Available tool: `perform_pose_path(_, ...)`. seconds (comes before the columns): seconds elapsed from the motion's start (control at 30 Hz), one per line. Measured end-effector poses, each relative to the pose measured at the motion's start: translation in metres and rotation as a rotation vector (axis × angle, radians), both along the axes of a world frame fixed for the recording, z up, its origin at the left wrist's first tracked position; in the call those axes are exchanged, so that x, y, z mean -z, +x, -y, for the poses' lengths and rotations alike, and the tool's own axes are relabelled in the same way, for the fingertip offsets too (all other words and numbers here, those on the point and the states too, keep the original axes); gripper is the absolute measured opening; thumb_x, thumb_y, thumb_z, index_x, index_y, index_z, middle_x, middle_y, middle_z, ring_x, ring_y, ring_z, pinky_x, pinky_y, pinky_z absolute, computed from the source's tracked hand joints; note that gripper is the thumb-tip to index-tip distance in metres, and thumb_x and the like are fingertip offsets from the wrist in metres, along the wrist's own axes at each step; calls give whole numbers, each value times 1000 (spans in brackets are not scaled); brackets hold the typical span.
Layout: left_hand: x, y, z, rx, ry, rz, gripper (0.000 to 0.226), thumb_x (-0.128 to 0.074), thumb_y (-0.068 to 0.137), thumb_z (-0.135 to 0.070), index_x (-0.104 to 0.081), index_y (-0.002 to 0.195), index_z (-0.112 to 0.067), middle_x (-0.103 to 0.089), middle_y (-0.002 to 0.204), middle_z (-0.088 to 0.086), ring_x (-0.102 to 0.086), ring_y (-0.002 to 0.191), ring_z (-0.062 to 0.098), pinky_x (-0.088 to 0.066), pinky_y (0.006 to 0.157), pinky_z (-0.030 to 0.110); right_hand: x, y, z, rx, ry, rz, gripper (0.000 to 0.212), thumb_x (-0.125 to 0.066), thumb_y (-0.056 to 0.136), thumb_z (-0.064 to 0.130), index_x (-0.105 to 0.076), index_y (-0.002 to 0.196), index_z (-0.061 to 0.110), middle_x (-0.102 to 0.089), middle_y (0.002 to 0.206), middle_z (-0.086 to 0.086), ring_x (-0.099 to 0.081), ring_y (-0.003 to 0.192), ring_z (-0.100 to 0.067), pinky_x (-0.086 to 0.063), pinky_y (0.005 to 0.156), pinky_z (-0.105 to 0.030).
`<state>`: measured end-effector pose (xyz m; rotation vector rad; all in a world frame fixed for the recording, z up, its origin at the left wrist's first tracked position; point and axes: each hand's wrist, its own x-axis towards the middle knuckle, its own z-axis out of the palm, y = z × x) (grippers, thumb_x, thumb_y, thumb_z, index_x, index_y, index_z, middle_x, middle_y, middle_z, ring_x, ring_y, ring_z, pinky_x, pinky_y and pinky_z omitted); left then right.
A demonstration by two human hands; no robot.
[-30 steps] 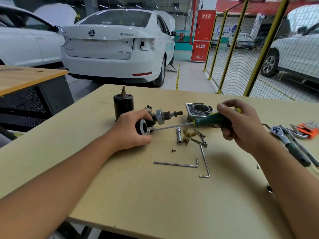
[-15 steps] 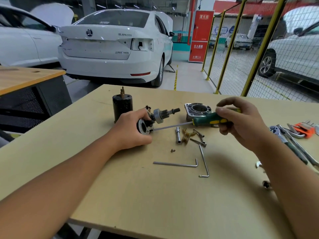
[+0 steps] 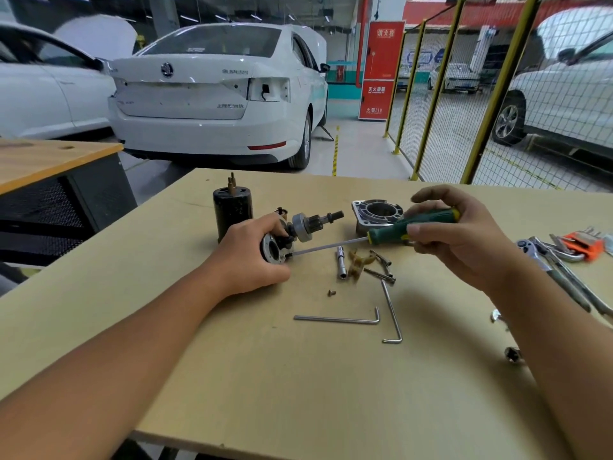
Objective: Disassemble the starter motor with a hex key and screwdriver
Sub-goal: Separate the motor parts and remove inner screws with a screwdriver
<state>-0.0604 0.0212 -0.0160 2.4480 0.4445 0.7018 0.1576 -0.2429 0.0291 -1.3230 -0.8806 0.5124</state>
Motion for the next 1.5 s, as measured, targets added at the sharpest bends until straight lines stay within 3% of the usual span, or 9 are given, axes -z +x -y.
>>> perform_pose_path(0.13,-1,0,1,-2,6,-1,38,-72,56,-40,-57,90,-41,-63,96,-10,-59,84,8,-52,70,30,-2,0,-1,159,-160,158,42,-73,76,49,-68,102,17,-63,85,-24,-51,54,-29,-44,46,-35)
perform_pose_path(0.33,-2,0,1,-7,2,-7,38,-72,55,-41,-57,91,-41,-63,97,-9,-59,85,10,-53,71,31,-3,3,3,-33,6,0,45,-82,65,5,-69,106,19,-68,100,-14,-67,85,-30,-57,67,-37)
perform_pose_path(0.5,-4,0,3,-7,7,-14,40,-73,56,-41,-57,93,-41,-62,97,-10,-58,85,7,-51,70,29,-2,4,1,130,-177,128,40,-72,79,49,-69,103,18,-66,84,-27,-50,52,-27,-44,46,-34)
perform_pose_path(0.63,-3,0,3,-9,16,-15,40,-74,57,-38,-59,94,-38,-61,97,-11,-58,87,6,-54,73,33,-3,7,8,-41,-62,55,38,-82,68,9,-72,103,20,-65,99,-14,-65,80,-28,-55,65,-36)
perform_pose_path(0.83,-2,2,2,-19,15,-9,39,-73,56,-39,-58,92,-40,-62,99,-10,-58,87,8,-53,73,31,-2,8,3,116,-243,161,24,-63,95,42,-70,105,21,-66,84,-24,-52,53,-26,-45,47,-34)
perform_pose_path(1.0,0,4,1,-32,7,14,39,-73,55,-41,-59,92,-38,-62,97,-13,-59,84,5,-50,69,25,6,14,7,-51,-108,19,41,-81,70,6,-71,108,19,-62,99,-13,-63,78,-24,-56,67,-35)
perform_pose_path(1.17,2,5,-1,-33,33,6,40,-73,54,-40,-58,91,-39,-62,97,-11,-58,85,5,-48,69,25,9,13,3,62,-308,120,31,-67,87,46,-71,105,21,-68,84,-20,-51,55,-23,-45,47,-32)
perform_pose_path(1.33,2,6,-2,-19,75,-26,42,-73,55,-40,-57,93,-40,-61,97,-6,-55,87,6,-45,69,26,9,15,4,-54,-40,-56,41,-83,69,0,-72,105,17,-68,96,-9,-66,79,-25,-55,65,-33)
perform_pose_path(1.5,1,5,0,-27,81,-23,43,-72,55,-41,-58,96,-38,-61,98,-5,-55,88,8,-45,70,25,5,9,-1,117,-180,44,21,-58,100,40,-68,106,23,-63,85,-22,-50,55,-23,-45,48,-34)
